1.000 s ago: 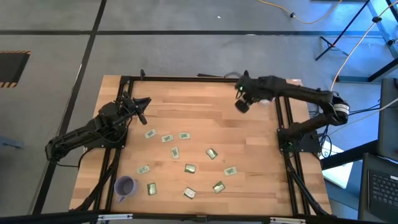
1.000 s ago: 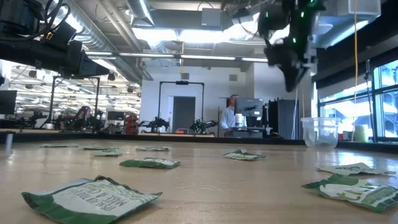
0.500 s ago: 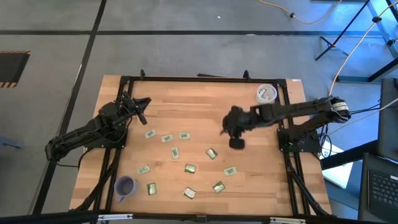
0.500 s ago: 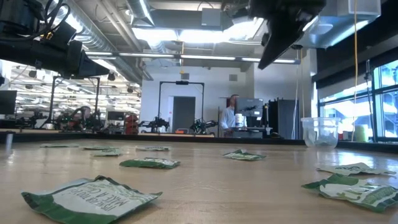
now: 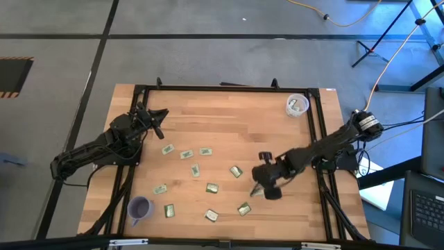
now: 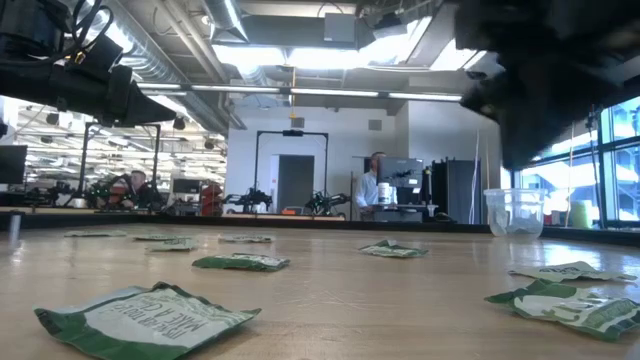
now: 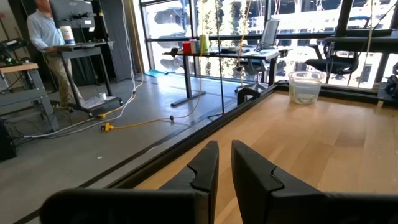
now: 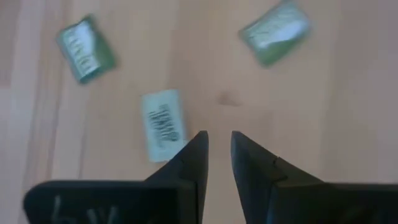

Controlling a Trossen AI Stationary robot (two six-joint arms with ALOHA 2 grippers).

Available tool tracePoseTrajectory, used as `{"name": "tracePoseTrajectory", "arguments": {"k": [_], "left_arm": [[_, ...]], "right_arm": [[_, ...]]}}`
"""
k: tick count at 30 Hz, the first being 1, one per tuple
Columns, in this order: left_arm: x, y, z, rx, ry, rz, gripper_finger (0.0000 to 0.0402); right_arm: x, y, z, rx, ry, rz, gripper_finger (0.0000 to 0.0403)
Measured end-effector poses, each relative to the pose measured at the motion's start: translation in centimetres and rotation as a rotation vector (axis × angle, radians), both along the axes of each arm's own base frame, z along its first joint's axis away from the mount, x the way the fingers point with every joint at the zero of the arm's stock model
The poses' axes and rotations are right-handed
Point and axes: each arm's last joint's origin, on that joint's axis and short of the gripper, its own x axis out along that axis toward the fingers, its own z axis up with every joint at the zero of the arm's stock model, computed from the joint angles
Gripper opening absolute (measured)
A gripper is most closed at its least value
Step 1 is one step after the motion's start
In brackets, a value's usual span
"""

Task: Pick and place Stevia / Truvia into bins
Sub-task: Put the light green stevia packet into the transparent container

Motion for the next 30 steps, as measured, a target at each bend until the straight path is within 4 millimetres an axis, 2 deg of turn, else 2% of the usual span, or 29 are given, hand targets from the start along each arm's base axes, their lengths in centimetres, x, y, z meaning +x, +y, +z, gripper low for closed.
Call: {"name": "tracePoseTrajectory", "arguments": {"k": [9,18,23,30], "left_arm": [[0.0,0.0,0.0,0.0,0.0,-0.004,0.004],[0.0,0.0,0.0,0.0,0.0,-0.004,0.004],[0.0,0.0,0.0,-0.001,0.0,-0.004,0.004],[0.0,0.0,0.0,-0.001,0.0,-0.004,0.004]], "right_arm": [[-0.1,2.9,-3.1,-0.022,-0.004,0.15,0.0074],[0.0,3.8,-6.2,-0.073,0.089,0.196,0.0074],[0.2,3.8,-6.8,-0.088,0.106,0.191,0.0064],[0.2,3.8,-6.9,-0.091,0.11,0.19,0.0022]]}}
